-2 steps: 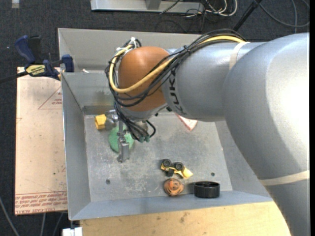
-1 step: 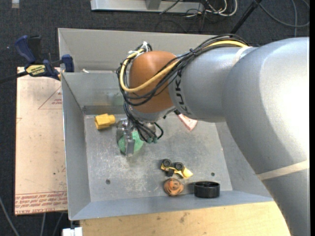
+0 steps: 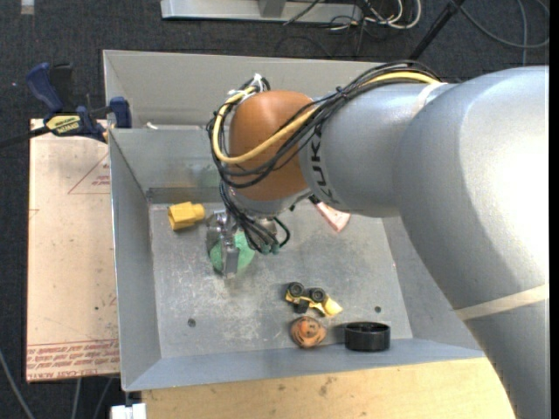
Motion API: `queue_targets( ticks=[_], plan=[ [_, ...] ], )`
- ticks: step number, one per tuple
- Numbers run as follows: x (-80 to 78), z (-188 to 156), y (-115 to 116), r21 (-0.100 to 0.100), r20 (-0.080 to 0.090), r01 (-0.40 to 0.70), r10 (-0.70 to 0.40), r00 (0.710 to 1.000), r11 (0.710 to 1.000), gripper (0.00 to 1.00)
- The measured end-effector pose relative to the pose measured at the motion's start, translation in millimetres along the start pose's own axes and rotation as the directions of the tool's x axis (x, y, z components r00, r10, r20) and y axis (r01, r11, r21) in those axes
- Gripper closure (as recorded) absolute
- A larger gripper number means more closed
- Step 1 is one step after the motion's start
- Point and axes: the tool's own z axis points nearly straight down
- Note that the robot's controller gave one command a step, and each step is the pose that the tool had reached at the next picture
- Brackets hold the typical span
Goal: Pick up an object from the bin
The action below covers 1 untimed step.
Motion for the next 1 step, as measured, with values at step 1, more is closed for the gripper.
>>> queue_targets(
  ticks=[1],
  plan=[
    [-6.0,-158.0,4.0,0.000,0.005,0.013,-0.013,1.000,1.000,1.00]
  ],
)
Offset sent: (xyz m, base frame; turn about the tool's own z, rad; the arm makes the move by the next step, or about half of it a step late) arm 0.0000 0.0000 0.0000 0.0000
